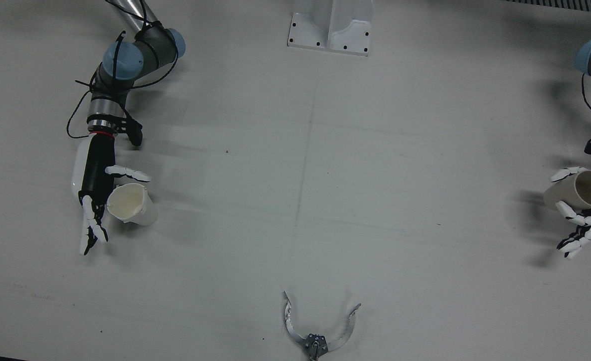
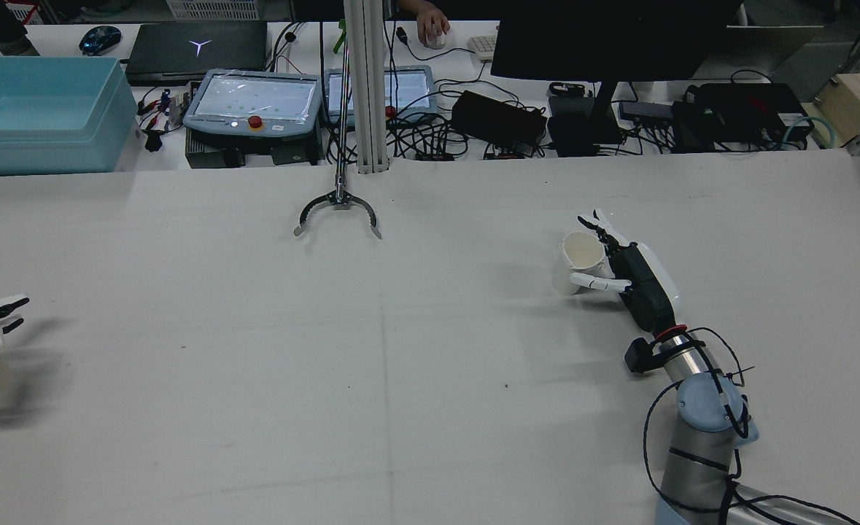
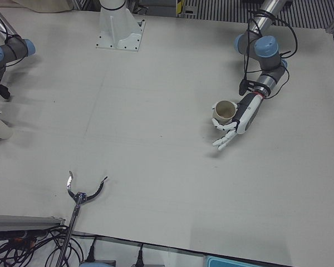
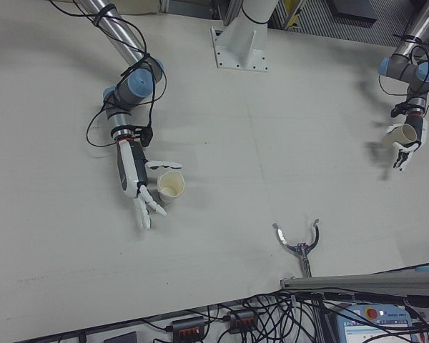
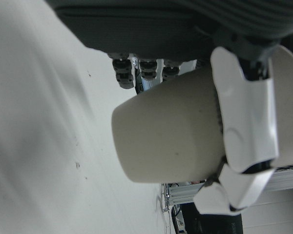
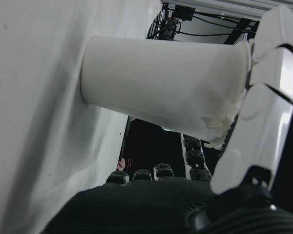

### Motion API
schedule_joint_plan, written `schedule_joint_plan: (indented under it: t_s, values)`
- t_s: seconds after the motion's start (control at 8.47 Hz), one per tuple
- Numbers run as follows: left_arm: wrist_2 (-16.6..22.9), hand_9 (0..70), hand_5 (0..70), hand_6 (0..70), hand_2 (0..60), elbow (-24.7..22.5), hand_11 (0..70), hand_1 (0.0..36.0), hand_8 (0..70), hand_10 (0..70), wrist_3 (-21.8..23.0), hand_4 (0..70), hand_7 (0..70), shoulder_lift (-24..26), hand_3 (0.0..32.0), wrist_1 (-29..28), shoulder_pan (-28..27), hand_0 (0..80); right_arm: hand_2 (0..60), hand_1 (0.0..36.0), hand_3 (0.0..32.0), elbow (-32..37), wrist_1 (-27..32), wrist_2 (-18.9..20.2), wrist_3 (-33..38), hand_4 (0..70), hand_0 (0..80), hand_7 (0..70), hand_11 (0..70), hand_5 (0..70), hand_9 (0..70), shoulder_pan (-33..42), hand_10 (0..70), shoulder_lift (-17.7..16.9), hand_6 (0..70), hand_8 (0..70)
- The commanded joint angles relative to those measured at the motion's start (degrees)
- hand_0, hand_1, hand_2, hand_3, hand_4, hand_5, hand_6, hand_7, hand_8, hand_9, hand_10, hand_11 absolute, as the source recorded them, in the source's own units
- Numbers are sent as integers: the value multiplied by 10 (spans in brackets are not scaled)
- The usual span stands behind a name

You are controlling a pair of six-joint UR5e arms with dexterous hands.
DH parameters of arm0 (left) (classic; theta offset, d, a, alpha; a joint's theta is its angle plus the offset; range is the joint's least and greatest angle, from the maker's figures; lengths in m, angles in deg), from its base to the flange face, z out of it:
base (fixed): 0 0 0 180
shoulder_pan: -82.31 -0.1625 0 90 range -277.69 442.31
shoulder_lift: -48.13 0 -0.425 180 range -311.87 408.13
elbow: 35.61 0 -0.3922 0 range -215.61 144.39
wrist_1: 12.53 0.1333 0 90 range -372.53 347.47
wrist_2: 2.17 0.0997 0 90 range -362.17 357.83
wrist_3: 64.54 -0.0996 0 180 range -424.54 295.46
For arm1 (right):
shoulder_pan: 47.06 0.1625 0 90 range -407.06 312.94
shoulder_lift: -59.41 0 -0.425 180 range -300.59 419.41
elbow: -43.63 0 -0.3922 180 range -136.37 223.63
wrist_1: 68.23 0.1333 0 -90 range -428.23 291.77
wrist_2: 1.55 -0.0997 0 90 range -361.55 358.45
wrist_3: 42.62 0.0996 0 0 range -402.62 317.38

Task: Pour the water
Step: 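Wrap the right hand fingers around the white cup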

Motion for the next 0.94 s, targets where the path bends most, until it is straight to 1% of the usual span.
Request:
schedule_joint_plan:
  t_s: [0.0, 0.24, 0.35, 0.59, 0.71, 0.83]
  values:
    - [-1, 87, 700, 109, 600, 1, 124, 319, 50, 75, 0, 700, 159, -1, 0, -1, 0, 520, 114, 177, 0, -1, -2, 1, 0, 114, 504, 47, 33, 113, 32, -7, 10, 5, 34, 7]
    - [-1, 89, 700, 109, 600, 1, 122, 316, 50, 75, 0, 700, 158, 0, 0, -1, 0, 517, 126, 178, 0, -1, -2, 0, 0, 124, 503, 76, 35, 119, 35, -14, 12, 6, 50, 9]
    - [-1, 88, 700, 108, 600, 2, 122, 316, 50, 75, 0, 700, 157, 0, 0, -1, 0, 517, 131, 185, 0, -1, -2, 0, 0, 122, 508, 88, 41, 118, 35, -14, 15, 6, 59, 9]
    - [-1, 88, 700, 108, 600, 2, 123, 316, 50, 75, 0, 699, 157, -1, 0, -1, 0, 514, 139, 184, 0, -1, -2, 0, 0, 135, 508, 128, 61, 123, 39, -14, 29, 6, 79, 11]
    - [-1, 89, 700, 108, 600, 2, 124, 314, 51, 75, 1, 698, 158, -1, 0, -1, 0, 515, 143, 184, 0, -2, -2, 0, 1, 137, 507, 148, 60, 124, 38, -14, 28, 6, 84, 8]
    - [-1, 89, 700, 109, 600, 2, 125, 316, 51, 76, 1, 696, 159, 0, 0, -1, 0, 515, 150, 185, 0, -4, -3, 0, 0, 149, 509, 209, 59, 127, 46, -14, 28, 6, 106, 11]
